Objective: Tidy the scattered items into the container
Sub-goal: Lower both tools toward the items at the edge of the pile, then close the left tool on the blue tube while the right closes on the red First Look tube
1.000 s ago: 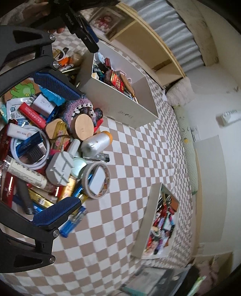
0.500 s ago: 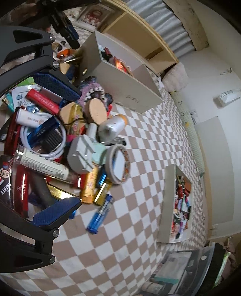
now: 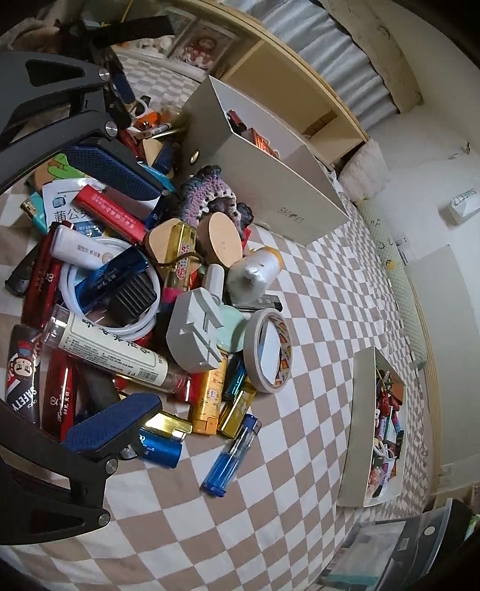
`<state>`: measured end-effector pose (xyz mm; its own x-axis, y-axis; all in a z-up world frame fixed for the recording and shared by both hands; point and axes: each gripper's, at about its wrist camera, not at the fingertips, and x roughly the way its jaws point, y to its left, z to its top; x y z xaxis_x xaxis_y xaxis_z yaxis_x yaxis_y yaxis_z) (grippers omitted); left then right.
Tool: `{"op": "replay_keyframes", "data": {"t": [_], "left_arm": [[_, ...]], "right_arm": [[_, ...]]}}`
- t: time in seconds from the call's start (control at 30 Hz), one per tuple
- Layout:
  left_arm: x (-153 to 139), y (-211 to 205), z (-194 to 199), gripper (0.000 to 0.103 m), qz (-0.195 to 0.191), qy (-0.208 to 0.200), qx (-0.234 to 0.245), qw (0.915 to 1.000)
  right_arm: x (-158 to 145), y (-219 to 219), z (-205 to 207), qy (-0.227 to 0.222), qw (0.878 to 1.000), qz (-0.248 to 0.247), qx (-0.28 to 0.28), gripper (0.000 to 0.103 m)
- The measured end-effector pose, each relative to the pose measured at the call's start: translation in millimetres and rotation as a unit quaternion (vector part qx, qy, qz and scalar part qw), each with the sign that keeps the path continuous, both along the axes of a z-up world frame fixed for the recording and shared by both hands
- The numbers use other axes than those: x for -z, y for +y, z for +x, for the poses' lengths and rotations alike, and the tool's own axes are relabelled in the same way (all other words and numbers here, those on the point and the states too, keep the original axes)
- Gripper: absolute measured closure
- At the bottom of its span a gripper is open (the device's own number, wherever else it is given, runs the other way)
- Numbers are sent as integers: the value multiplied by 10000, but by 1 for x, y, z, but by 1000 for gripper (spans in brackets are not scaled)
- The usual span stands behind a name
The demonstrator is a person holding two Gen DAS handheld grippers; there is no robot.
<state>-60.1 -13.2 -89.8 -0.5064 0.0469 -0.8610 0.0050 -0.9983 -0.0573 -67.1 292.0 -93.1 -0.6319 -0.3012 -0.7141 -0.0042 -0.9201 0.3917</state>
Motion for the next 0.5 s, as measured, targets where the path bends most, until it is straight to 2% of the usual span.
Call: {"op": "replay_keyframes", "data": {"t": [0.2,0.5], "left_arm": [[11,-4,9,1,-4,-271,-235,9994],[27,-2,20,1,-224,-525,-497,9971]], "right_arm": [[0,0,2,28,10000,-49,-22,0],[1,-8,13,1,9996,-178,-215,0]]}}
